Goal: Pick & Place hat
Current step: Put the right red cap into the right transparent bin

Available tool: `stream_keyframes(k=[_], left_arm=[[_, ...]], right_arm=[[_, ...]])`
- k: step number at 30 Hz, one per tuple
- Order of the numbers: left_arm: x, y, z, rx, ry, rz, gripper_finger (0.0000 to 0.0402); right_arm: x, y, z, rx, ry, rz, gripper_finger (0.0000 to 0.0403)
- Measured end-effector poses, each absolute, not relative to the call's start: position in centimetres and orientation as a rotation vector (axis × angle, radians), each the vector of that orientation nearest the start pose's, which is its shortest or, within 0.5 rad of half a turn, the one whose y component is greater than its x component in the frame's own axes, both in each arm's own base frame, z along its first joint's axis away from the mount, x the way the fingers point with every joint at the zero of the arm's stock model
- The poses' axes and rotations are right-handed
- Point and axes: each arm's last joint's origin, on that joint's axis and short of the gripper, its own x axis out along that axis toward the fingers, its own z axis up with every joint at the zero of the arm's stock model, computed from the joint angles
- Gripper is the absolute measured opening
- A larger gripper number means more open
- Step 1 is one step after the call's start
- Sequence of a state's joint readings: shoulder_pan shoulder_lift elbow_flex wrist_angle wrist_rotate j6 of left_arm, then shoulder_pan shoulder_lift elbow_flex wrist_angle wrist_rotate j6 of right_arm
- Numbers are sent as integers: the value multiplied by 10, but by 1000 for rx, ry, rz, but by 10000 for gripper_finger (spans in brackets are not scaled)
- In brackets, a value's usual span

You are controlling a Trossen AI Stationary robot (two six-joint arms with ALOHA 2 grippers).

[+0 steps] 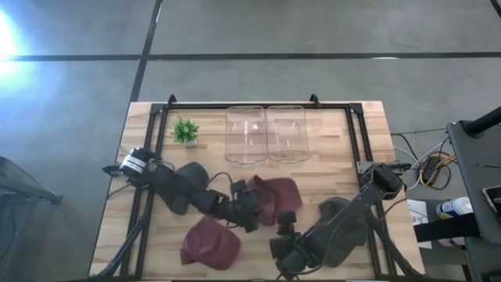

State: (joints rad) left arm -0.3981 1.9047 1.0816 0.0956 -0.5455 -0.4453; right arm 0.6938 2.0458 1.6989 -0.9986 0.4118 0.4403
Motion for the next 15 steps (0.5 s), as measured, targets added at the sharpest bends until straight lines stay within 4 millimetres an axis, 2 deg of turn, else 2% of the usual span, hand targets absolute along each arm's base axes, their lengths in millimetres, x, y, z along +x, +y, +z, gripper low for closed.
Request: stream_keyframes(k=[4,9,11,15], left_arm=[[348,-156,174,-91,573,246,210],[337,-181,169,-70,569,192,210],[340,-181,160,-57,577,191,210],[358,-164,144,-8,570,217,210]], right_arm=[[326,256,222,-436,1119,34,144],[329,251,219,-464,1129,35,156],[330,248,218,-443,1136,14,159],[331,246,218,-417,1134,-5,162]])
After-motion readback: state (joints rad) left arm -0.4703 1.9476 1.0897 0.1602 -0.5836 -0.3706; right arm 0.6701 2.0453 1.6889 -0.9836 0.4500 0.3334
